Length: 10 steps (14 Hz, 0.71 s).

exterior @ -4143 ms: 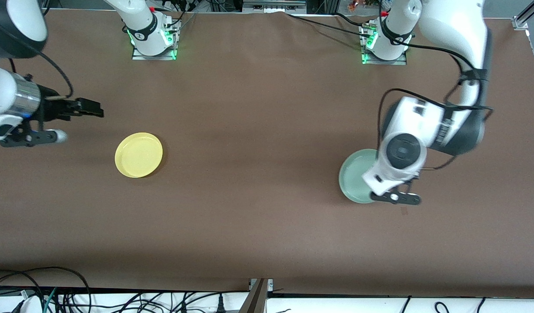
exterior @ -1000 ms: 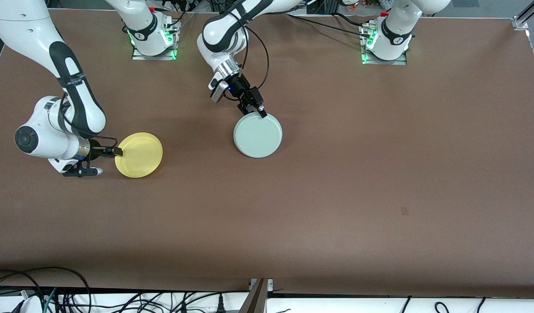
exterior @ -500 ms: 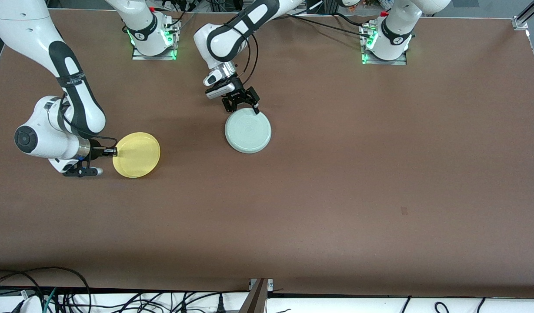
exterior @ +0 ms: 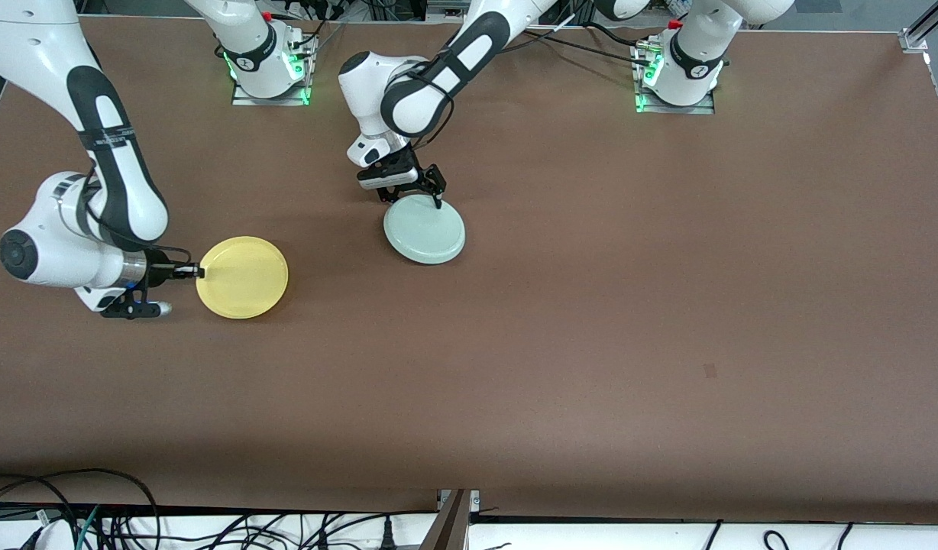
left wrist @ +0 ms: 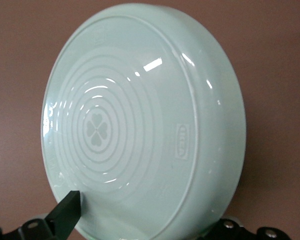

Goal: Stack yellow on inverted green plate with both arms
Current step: 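Lower the inverted green plate beside the yellow plate with the left gripper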

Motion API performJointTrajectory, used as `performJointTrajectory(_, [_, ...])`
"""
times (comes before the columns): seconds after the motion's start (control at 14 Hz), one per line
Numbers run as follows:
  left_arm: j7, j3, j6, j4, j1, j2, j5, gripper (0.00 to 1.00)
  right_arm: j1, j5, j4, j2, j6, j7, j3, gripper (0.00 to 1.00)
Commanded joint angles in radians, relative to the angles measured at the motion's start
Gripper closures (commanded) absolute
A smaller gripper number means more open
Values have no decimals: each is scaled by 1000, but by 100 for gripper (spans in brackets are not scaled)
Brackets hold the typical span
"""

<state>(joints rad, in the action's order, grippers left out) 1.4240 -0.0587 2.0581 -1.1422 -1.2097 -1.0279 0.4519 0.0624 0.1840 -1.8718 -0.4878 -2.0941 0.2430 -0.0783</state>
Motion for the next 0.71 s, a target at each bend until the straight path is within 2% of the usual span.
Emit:
performJointTrajectory(0.0, [6,10,207,-20,44,-1,-103,0,8,66,84,3,109,27,8,100])
performJointTrajectory(0.21, [-2,11,364,-51,70,-1,-163,0,0,135,152,5,210,22,12,100])
performJointTrajectory(0.5, [-5,48,372,-68,76,-15,-199,0,-3,150,184,5,261,9,66,100])
performJointTrajectory(0.64, [-48,54,370,-96,64,-14,-185,0,-3,150,186,5,261,-68,89,100])
